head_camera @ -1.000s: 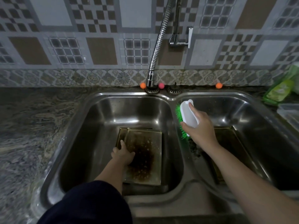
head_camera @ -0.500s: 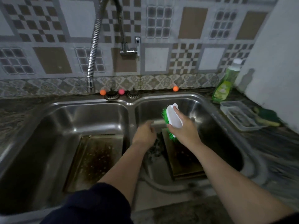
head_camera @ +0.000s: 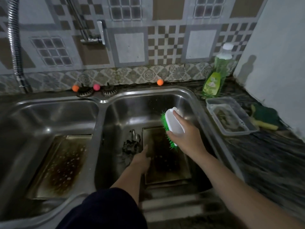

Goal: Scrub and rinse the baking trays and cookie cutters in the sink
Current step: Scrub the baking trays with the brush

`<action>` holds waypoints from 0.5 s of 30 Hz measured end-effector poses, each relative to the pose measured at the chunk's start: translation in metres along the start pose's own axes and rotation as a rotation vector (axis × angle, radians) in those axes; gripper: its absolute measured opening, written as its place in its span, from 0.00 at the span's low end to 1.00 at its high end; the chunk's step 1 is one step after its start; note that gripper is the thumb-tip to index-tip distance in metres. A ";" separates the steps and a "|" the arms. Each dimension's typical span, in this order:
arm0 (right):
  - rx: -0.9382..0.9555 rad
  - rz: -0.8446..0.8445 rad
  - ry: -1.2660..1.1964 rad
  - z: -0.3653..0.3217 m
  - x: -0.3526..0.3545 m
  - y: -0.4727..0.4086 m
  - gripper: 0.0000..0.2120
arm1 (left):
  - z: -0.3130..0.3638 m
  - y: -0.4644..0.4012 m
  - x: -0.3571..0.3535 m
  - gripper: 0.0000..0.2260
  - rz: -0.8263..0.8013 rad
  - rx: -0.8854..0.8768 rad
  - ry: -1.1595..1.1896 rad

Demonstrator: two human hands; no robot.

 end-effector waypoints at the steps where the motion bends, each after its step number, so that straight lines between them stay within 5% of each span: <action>1: 0.000 -0.009 -0.012 0.005 -0.001 -0.002 0.36 | 0.000 -0.005 0.000 0.29 0.027 0.005 0.001; 9: -0.003 -0.055 -0.011 0.028 -0.011 -0.016 0.36 | -0.006 -0.036 -0.004 0.20 0.224 0.014 -0.068; 15: -0.043 -0.070 -0.020 0.039 -0.013 -0.016 0.36 | -0.007 -0.034 -0.001 0.31 0.264 0.000 -0.018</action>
Point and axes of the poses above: each hand's wrist, its own y-axis away from the middle knuckle, its own x-axis out of the back of the hand, z = x × y, the point moved 5 cm from there along -y, towards the middle knuckle, and after that the axes turned 6 degrees about -x, right-handed, at the moved point
